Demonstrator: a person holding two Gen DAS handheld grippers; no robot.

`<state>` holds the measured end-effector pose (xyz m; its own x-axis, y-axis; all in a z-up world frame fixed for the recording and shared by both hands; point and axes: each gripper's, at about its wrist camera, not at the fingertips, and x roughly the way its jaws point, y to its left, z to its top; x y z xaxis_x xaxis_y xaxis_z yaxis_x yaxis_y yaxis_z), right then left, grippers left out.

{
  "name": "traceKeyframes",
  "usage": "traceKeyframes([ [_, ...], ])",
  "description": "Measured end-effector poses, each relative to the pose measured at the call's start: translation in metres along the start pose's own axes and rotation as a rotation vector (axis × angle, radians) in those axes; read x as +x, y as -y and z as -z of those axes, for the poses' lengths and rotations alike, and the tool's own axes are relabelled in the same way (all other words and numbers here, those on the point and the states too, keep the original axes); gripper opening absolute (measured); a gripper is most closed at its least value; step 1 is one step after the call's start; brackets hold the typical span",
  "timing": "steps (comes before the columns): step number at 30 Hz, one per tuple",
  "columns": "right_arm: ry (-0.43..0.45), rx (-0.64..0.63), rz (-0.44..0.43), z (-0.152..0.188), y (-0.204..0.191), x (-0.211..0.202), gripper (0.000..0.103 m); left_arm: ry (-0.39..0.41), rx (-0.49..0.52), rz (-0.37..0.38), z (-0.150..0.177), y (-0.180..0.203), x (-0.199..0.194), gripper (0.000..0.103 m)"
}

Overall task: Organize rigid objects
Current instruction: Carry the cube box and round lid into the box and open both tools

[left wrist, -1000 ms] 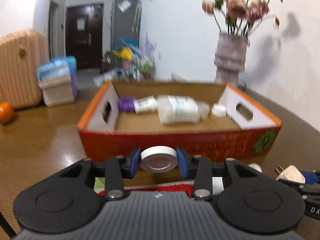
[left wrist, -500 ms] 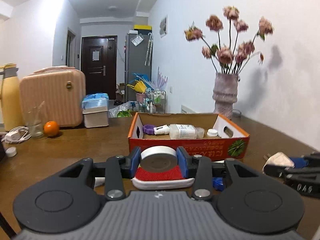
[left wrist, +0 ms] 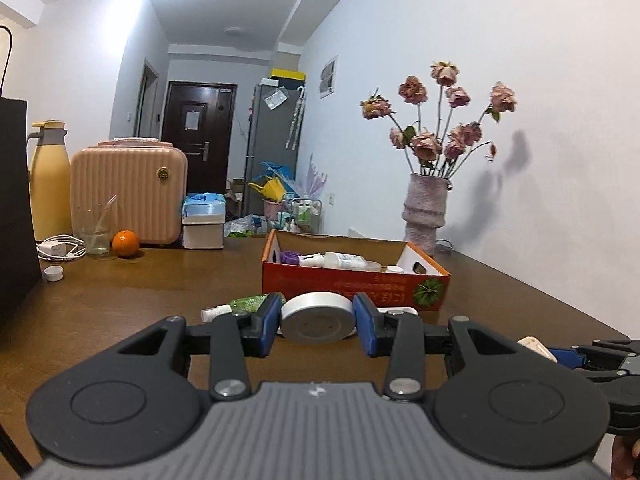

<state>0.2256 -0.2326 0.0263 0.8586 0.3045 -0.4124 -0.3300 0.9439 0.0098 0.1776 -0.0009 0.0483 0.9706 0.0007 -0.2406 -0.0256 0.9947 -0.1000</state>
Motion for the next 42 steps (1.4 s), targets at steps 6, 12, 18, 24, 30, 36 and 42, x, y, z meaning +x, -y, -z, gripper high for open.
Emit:
traceKeyframes([
  [6,-0.001,0.006,0.008,0.004,0.001,-0.011,0.038,0.009,-0.018,0.032,-0.002,-0.002,-0.002,0.040],
  [12,0.017,0.015,-0.019,-0.025,0.016,0.014,0.038,-0.018,-0.034,0.105,-0.028,-0.012,0.052,0.040],
  [18,0.029,-0.009,-0.039,-0.088,0.043,0.090,0.038,-0.014,0.081,0.057,-0.074,-0.013,0.166,0.040],
  [24,-0.093,0.079,-0.072,-0.148,0.084,0.223,0.038,-0.196,0.192,0.071,-0.097,-0.005,0.312,0.040],
  [30,-0.273,0.021,0.034,-0.165,0.100,0.352,0.038,-0.413,0.172,0.068,-0.096,-0.021,0.440,0.040],
  [36,-0.433,-0.016,0.093,-0.162,0.109,0.432,0.038,-0.546,0.185,0.040,-0.080,-0.028,0.508,0.041],
  [42,-0.483,-0.126,0.120,-0.162,0.106,0.455,0.040,-0.607,0.186,0.045,-0.070,-0.033,0.521,0.050],
])
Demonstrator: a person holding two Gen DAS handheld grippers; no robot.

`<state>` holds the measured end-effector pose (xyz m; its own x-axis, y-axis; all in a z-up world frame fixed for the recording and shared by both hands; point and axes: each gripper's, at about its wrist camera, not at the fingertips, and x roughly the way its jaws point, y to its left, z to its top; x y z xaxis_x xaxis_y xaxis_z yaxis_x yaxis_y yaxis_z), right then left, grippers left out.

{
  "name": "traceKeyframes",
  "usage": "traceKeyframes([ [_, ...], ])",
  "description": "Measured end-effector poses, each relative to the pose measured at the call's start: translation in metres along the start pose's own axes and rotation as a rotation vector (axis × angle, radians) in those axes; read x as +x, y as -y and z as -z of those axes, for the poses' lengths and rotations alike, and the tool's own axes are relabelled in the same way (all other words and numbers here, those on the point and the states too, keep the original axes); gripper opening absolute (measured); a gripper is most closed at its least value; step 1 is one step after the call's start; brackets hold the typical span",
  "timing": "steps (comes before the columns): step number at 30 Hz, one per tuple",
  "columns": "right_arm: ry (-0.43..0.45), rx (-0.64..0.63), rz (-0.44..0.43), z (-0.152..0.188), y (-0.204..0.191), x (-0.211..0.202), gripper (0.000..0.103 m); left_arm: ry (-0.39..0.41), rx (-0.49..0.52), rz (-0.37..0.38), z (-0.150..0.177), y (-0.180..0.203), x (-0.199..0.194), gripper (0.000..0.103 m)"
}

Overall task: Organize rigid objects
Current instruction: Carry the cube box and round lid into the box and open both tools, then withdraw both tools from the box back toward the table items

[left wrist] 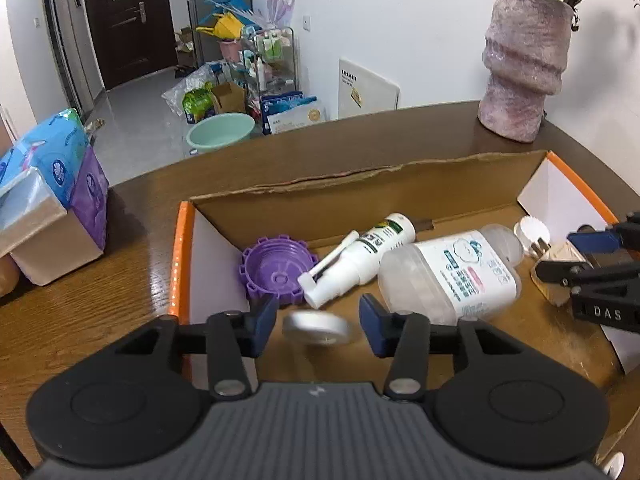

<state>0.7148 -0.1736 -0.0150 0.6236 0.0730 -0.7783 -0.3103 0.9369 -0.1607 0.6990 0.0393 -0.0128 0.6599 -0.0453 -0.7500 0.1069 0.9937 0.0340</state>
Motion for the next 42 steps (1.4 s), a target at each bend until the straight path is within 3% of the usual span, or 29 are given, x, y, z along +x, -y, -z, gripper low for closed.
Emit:
traceKeyframes([
  [5,-0.015,-0.005,-0.007,-0.008,0.000,0.001,0.042,-0.008,0.025,0.062,0.001,0.005,-0.002,0.073],
  [12,0.030,0.071,-0.056,-0.030,0.016,-0.046,0.046,0.077,-0.075,0.085,-0.002,-0.014,-0.060,0.083],
  [15,0.069,0.066,-0.051,-0.037,0.018,-0.081,0.054,0.095,-0.081,0.061,-0.010,-0.016,-0.099,0.084],
  [22,0.132,0.037,-0.069,-0.037,0.010,-0.165,0.056,0.208,-0.069,0.005,-0.013,-0.013,-0.197,0.098],
  [25,0.166,0.034,-0.070,-0.032,0.007,-0.197,0.056,0.271,-0.060,-0.047,-0.003,-0.007,-0.227,0.098],
  [27,0.186,0.041,-0.071,-0.027,0.005,-0.214,0.058,0.300,-0.090,-0.052,0.006,-0.007,-0.245,0.099],
  [29,0.225,0.049,-0.069,-0.019,0.004,-0.229,0.066,0.337,-0.121,-0.059,0.017,-0.005,-0.259,0.102],
  [31,0.280,0.064,-0.057,-0.005,0.001,-0.245,0.081,0.384,-0.121,-0.092,0.031,0.000,-0.274,0.103],
  [34,0.340,0.064,-0.025,0.019,-0.004,-0.262,0.081,0.442,-0.057,-0.107,0.054,0.009,-0.290,0.103],
  [38,0.408,0.090,-0.016,0.051,-0.003,-0.278,0.081,0.495,-0.060,-0.105,0.085,0.016,-0.300,0.103],
  [42,0.546,0.144,0.011,0.089,-0.001,-0.289,0.094,0.612,-0.115,-0.117,0.123,0.018,-0.311,0.103],
])
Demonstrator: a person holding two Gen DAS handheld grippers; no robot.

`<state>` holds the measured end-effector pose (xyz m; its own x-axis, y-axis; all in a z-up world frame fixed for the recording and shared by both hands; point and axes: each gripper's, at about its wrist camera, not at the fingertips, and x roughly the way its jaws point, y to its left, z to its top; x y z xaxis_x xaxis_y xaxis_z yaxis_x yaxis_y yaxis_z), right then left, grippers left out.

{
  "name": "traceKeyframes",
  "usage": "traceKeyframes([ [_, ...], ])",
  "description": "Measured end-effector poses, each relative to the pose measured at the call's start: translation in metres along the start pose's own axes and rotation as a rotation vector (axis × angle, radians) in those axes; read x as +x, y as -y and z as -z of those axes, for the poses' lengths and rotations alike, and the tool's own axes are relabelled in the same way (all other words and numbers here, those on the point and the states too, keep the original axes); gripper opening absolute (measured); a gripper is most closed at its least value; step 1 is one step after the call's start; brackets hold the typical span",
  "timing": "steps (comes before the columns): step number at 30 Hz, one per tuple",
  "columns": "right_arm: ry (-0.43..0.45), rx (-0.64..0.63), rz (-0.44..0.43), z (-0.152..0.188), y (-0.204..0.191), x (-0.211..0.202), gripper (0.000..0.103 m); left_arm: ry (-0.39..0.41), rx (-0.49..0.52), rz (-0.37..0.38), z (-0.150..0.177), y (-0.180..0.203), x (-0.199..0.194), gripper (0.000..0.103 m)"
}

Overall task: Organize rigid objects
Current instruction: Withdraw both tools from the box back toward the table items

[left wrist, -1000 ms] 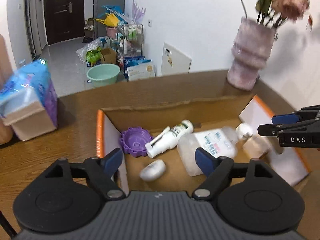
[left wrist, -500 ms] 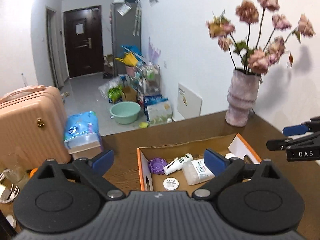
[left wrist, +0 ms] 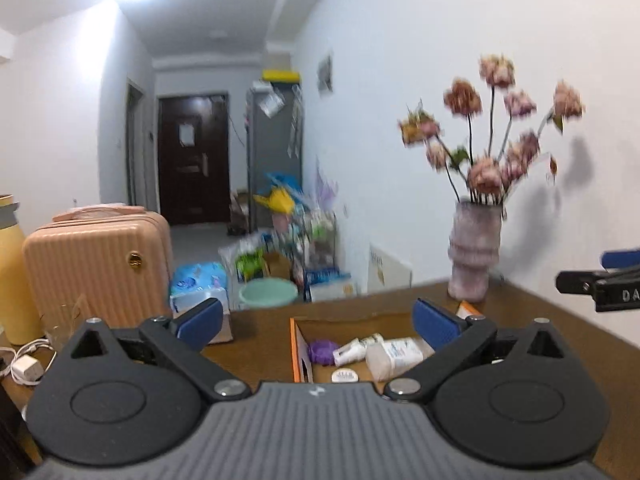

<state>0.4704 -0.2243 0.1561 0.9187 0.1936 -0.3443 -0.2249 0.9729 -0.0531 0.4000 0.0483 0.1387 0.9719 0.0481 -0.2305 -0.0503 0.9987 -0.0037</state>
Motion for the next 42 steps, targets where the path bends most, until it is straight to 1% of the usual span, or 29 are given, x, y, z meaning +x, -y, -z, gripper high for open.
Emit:
traceKeyframes([
  [1,0.040,0.008,0.009,0.008,0.001,-0.007,0.094,0.028,-0.016,-0.008,0.006,-0.001,-0.007,0.103],
  [3,0.092,0.017,0.011,0.023,0.000,-0.021,0.094,0.078,-0.032,-0.027,0.018,-0.003,-0.020,0.103],
  [4,0.106,0.018,0.005,0.029,-0.001,-0.026,0.094,0.103,-0.024,-0.043,0.025,-0.002,-0.027,0.103],
  [6,0.134,0.017,0.000,0.042,-0.004,-0.038,0.094,0.140,0.005,-0.043,0.038,0.000,-0.040,0.103],
  [8,0.155,0.011,-0.004,0.055,-0.009,-0.050,0.094,0.155,0.027,-0.045,0.051,0.002,-0.052,0.103],
  [12,0.144,-0.006,0.003,0.079,-0.021,-0.068,0.094,0.134,0.028,-0.036,0.076,0.002,-0.074,0.103],
  [14,0.138,-0.023,0.009,0.094,-0.028,-0.079,0.094,0.127,0.029,-0.044,0.090,0.000,-0.089,0.103],
  [16,0.136,-0.037,-0.002,0.108,-0.033,-0.092,0.099,0.097,0.047,-0.053,0.103,0.001,-0.102,0.103],
  [18,0.133,-0.055,-0.020,0.125,-0.040,-0.106,0.101,0.084,0.056,-0.053,0.116,0.003,-0.117,0.103],
  [22,0.148,-0.114,-0.046,0.157,-0.052,-0.137,0.102,0.049,0.074,-0.013,0.138,0.005,-0.151,0.103],
  [25,0.185,-0.123,-0.040,0.181,-0.060,-0.163,0.103,0.076,0.061,0.015,0.154,0.006,-0.181,0.103],
  [29,0.177,-0.080,-0.072,0.205,-0.062,-0.189,0.103,0.087,0.065,0.060,0.170,0.008,-0.214,0.103],
  [31,0.158,-0.073,-0.084,0.214,-0.062,-0.198,0.103,0.075,0.081,0.087,0.176,0.009,-0.223,0.103],
  [35,0.125,-0.080,-0.031,0.233,-0.066,-0.212,0.103,0.051,0.113,0.066,0.190,0.015,-0.235,0.103],
  [38,0.084,-0.066,-0.041,0.245,-0.067,-0.222,0.103,0.022,0.112,0.108,0.197,0.017,-0.237,0.103],
  [40,0.070,-0.097,-0.048,0.253,-0.069,-0.229,0.103,-0.005,0.097,0.097,0.199,0.019,-0.234,0.103],
  [42,0.060,-0.149,-0.029,0.259,-0.071,-0.233,0.103,-0.013,0.087,0.096,0.203,0.022,-0.232,0.103],
])
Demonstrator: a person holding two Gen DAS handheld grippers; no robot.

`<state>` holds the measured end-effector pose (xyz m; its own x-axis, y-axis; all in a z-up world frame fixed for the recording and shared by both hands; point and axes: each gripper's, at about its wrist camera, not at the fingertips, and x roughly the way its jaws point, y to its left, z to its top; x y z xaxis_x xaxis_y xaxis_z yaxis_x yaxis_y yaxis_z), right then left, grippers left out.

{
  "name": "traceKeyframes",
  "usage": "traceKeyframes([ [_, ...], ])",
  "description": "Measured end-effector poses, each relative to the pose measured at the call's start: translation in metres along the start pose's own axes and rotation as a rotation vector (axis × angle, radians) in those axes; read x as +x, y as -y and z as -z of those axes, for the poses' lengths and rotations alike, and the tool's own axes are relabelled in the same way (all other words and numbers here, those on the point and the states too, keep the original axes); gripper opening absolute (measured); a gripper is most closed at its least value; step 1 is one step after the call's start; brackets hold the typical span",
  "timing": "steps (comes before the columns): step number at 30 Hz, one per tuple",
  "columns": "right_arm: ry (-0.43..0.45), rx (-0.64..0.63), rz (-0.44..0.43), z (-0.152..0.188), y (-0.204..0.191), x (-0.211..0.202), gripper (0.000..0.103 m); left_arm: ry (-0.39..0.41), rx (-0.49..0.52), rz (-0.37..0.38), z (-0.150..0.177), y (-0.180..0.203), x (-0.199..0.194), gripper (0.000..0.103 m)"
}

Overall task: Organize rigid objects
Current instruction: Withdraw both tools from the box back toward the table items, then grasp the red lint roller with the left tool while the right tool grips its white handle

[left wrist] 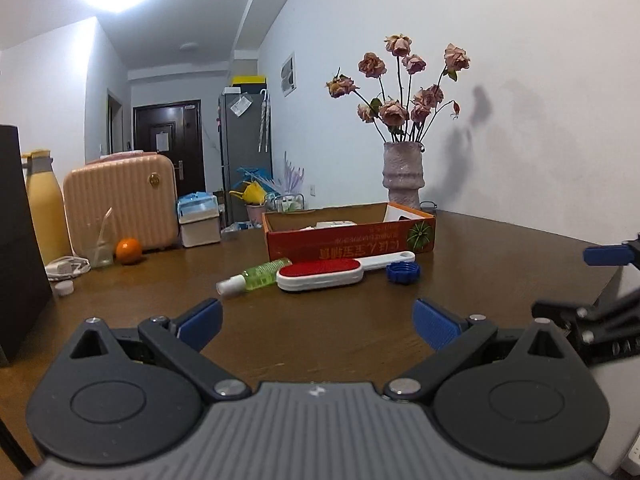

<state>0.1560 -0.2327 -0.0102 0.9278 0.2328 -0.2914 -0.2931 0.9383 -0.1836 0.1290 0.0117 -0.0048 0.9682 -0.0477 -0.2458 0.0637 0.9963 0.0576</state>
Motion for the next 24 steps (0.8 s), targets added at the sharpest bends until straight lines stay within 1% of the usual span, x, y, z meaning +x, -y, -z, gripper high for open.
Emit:
traceKeyframes([
  [2,-0.013,-0.020,0.008,0.002,0.001,-0.003,0.103,-0.011,-0.012,0.022,0.001,0.003,0.003,0.103],
  [4,-0.022,0.006,0.002,0.001,0.007,-0.003,0.103,-0.020,-0.027,0.035,0.000,0.003,0.008,0.103],
  [7,-0.028,0.092,-0.018,-0.005,0.020,0.006,0.102,-0.030,-0.047,0.019,-0.004,0.000,0.021,0.103],
  [10,-0.048,0.182,-0.029,-0.010,0.034,0.027,0.101,-0.074,-0.073,-0.005,-0.007,-0.008,0.045,0.103],
  [12,-0.088,0.222,-0.023,-0.013,0.042,0.051,0.099,-0.111,-0.079,-0.018,-0.011,-0.015,0.071,0.103],
  [13,-0.116,0.240,-0.021,-0.015,0.046,0.067,0.095,-0.133,-0.078,-0.026,-0.015,-0.018,0.085,0.103],
  [14,-0.146,0.260,-0.021,-0.017,0.051,0.081,0.092,-0.148,-0.082,-0.029,-0.018,-0.021,0.097,0.103],
  [16,-0.189,0.316,-0.042,-0.023,0.062,0.109,0.088,-0.164,-0.107,-0.008,-0.024,-0.028,0.125,0.103],
  [18,-0.196,0.375,-0.086,-0.028,0.075,0.136,0.087,-0.204,-0.138,0.017,-0.030,-0.036,0.158,0.103],
  [20,-0.214,0.413,-0.112,-0.034,0.085,0.166,0.085,-0.244,-0.171,0.010,-0.034,-0.041,0.189,0.103],
  [22,-0.225,0.418,-0.127,-0.041,0.091,0.193,0.076,-0.265,-0.202,0.006,-0.038,-0.046,0.216,0.103],
  [24,-0.230,0.414,-0.139,-0.049,0.096,0.220,0.071,-0.272,-0.227,0.013,-0.043,-0.052,0.241,0.103],
])
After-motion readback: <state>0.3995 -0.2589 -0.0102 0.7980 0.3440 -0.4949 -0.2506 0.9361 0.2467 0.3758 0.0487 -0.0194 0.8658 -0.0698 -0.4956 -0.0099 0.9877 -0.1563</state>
